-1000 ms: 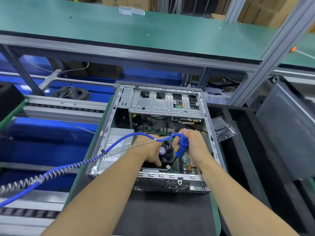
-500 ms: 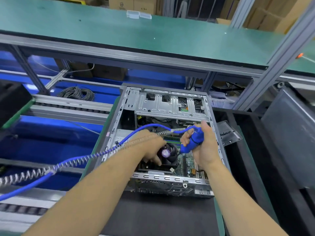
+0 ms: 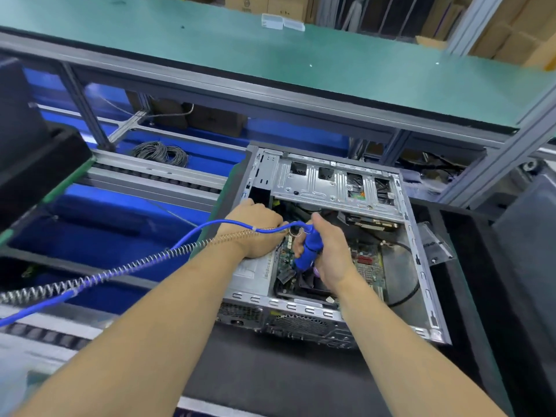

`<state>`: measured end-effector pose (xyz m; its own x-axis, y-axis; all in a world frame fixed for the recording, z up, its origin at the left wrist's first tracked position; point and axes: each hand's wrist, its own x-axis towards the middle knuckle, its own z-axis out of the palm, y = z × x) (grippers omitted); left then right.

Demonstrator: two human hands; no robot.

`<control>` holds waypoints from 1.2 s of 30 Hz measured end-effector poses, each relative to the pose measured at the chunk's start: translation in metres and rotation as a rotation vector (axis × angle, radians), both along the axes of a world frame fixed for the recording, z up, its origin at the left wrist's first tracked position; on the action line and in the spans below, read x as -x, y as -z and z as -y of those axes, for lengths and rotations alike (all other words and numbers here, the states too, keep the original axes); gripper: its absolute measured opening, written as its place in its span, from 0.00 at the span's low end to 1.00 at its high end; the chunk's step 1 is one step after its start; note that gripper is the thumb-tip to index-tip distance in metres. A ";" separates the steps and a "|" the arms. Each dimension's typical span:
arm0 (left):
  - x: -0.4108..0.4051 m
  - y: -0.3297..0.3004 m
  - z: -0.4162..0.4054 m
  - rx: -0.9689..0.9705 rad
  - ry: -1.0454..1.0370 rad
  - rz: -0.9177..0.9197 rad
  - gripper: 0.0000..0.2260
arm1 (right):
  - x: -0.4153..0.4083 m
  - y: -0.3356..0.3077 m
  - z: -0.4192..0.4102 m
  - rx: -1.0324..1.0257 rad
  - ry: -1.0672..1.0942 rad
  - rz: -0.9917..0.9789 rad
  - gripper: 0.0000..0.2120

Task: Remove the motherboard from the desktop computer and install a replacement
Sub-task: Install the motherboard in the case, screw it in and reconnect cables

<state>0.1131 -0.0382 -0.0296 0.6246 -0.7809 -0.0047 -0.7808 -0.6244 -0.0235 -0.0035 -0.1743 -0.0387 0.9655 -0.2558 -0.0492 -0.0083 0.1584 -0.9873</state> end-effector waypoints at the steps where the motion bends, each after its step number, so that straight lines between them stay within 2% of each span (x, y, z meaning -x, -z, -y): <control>1: 0.001 0.001 0.000 0.005 -0.002 0.000 0.21 | 0.000 0.001 0.000 0.003 0.001 -0.004 0.26; 8: 0.002 -0.001 0.000 0.052 -0.010 -0.016 0.17 | 0.000 0.001 -0.003 0.006 -0.037 -0.050 0.26; 10: 0.003 -0.001 -0.001 0.058 0.007 0.009 0.17 | 0.001 0.002 -0.005 0.032 -0.056 -0.070 0.28; 15: 0.002 -0.002 0.000 0.041 0.006 0.006 0.18 | 0.003 0.000 -0.005 -0.002 -0.024 -0.018 0.22; 23: 0.002 0.002 -0.001 0.091 0.001 0.036 0.20 | 0.004 0.002 -0.003 0.015 -0.040 -0.014 0.22; 29: 0.003 0.003 -0.002 0.147 0.011 0.050 0.19 | 0.005 0.002 -0.005 0.092 -0.088 -0.024 0.27; 33: 0.004 0.002 -0.003 0.182 0.008 0.033 0.19 | 0.005 0.001 -0.010 0.127 -0.124 -0.029 0.20; 36: 0.006 -0.001 -0.003 0.159 0.001 0.023 0.19 | 0.004 0.000 -0.008 0.147 -0.085 -0.027 0.21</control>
<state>0.1073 -0.0352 -0.0283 0.6221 -0.7714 0.1337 -0.7820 -0.6207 0.0577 -0.0074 -0.1660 -0.0391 0.9828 -0.1794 -0.0431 -0.0421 0.0095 -0.9991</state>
